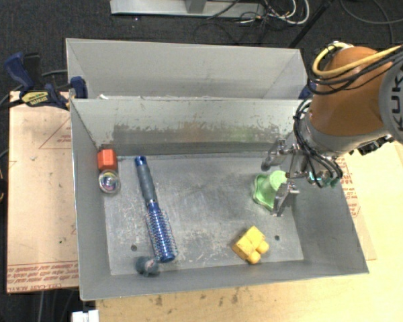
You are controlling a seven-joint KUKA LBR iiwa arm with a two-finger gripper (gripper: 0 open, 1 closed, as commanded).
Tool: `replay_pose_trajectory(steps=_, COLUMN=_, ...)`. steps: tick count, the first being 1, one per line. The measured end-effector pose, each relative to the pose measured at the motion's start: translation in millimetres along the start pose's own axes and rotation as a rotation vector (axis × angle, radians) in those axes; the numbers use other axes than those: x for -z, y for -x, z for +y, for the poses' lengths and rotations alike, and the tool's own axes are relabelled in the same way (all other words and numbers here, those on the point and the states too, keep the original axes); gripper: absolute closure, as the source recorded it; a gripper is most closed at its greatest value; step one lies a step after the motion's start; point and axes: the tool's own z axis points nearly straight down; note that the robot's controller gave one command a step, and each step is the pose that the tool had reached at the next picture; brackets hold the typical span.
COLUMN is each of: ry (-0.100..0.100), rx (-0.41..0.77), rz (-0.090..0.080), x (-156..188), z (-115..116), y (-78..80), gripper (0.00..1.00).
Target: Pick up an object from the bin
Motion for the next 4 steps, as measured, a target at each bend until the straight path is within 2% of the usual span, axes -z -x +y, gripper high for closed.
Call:
replay_pose_trajectory(steps=1, ry=0.0, rx=-0.035, rz=-0.014, x=-131, z=-87, y=38.7, gripper=0.0)
replay_pose_trajectory(steps=2, ry=-0.003, rx=-0.135, rz=-0.016, x=-128, z=-66, y=36.8, gripper=0.0)
replay_pose_trajectory(steps=3, ry=-0.002, rx=-0.134, rz=-0.013, x=-127, z=-66, y=38.4, gripper=0.0)
replay_pose_trajectory(steps=4, ry=0.001, rx=-0.318, rz=-0.012, x=-129, z=-65, y=46.7, gripper=0.0)
